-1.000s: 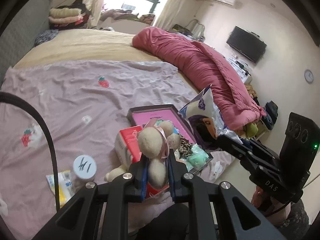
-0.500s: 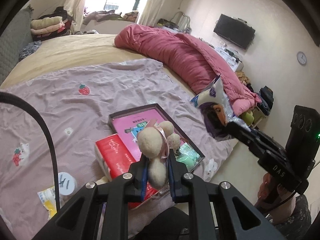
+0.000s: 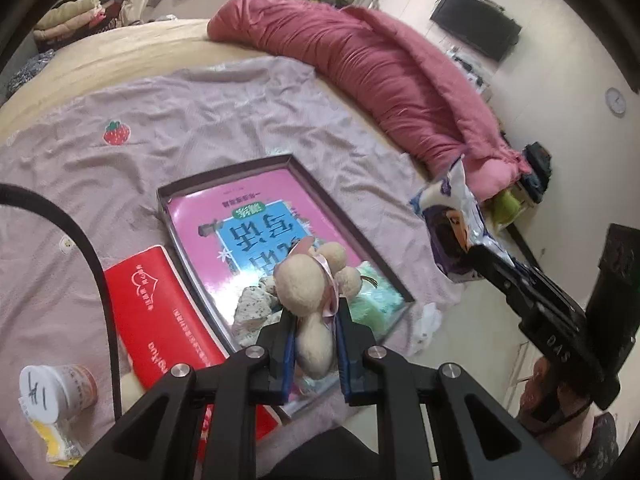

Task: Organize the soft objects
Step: 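Lift and carry the wipes pack and small bear toward the pink book tray, then lower the bear and wipes pack onto the tray and open both tools, then move both open tools back toward the remaining items beside the tray, then grasp the yellow-white wipes pack with the left tool while the right tool grasps the purple-dress bear, then lift and carry the wipes pack and purple-dress bear toward the pink book tray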

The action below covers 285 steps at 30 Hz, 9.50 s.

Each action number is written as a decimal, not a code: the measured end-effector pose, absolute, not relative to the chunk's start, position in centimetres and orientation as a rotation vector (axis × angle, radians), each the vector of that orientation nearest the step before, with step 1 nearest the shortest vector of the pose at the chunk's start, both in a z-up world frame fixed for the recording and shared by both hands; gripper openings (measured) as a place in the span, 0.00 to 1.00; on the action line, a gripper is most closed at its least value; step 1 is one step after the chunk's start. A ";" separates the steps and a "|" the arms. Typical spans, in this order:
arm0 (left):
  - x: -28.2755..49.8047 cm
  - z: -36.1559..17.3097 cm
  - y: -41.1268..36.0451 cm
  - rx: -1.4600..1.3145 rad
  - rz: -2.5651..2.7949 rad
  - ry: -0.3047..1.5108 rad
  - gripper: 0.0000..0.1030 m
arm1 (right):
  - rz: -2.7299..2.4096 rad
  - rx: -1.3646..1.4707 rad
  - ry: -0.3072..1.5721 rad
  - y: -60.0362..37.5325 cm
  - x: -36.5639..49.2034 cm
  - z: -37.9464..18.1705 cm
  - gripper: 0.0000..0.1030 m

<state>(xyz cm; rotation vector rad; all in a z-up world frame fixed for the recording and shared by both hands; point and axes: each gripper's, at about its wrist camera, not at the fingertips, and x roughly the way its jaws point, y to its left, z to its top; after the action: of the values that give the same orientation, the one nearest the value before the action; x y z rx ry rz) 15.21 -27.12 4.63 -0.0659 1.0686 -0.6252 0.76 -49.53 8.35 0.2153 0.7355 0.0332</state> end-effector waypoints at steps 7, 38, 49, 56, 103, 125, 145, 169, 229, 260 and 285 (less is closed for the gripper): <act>17.3 0.4 -27.9 -0.040 -0.581 1.154 0.17 | -0.046 0.088 0.857 -48.8 3.4 3.2 0.24; 18.7 -2.3 -28.8 0.072 -0.538 1.264 0.23 | 0.068 0.129 0.984 -46.7 4.4 -1.1 0.53; 18.8 -1.8 -28.3 0.085 -0.503 1.270 0.43 | 0.058 0.146 0.943 -47.2 3.9 0.6 0.55; 18.9 -1.6 -28.0 0.079 -0.498 1.264 0.46 | 0.060 0.141 0.935 -46.9 3.7 1.0 0.57; 13.6 8.8 -20.3 0.088 -0.408 0.994 0.75 | 0.171 -0.056 0.733 -39.1 1.1 9.8 0.73; 9.4 10.1 -3.7 -0.061 -0.157 0.949 0.75 | 0.459 -0.260 0.667 -25.2 -1.4 12.3 0.73; 8.0 -1.0 4.3 -0.176 -0.061 1.158 0.75 | 0.420 -0.404 0.883 -16.6 -1.2 2.0 0.73; 12.5 -8.0 1.5 -0.151 -0.087 1.323 0.75 | 0.277 -0.885 0.908 -13.1 1.5 -8.6 0.73; 8.0 7.3 -2.6 -0.021 -0.096 1.002 0.58 | 0.238 -0.134 0.712 -27.9 0.3 10.5 0.50; 8.6 10.8 -19.7 0.120 -0.421 0.969 0.58 | -0.049 0.076 0.612 -44.7 -2.7 14.7 0.50; 13.5 3.3 -31.4 0.230 -0.574 1.171 0.58 | 0.055 0.082 0.680 -47.4 -0.8 10.5 0.50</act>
<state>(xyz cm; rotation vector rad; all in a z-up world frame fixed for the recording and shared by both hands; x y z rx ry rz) 13.48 -31.41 3.26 0.2297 1.1708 -0.5744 -0.80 -47.41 10.48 0.0821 0.6804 0.0554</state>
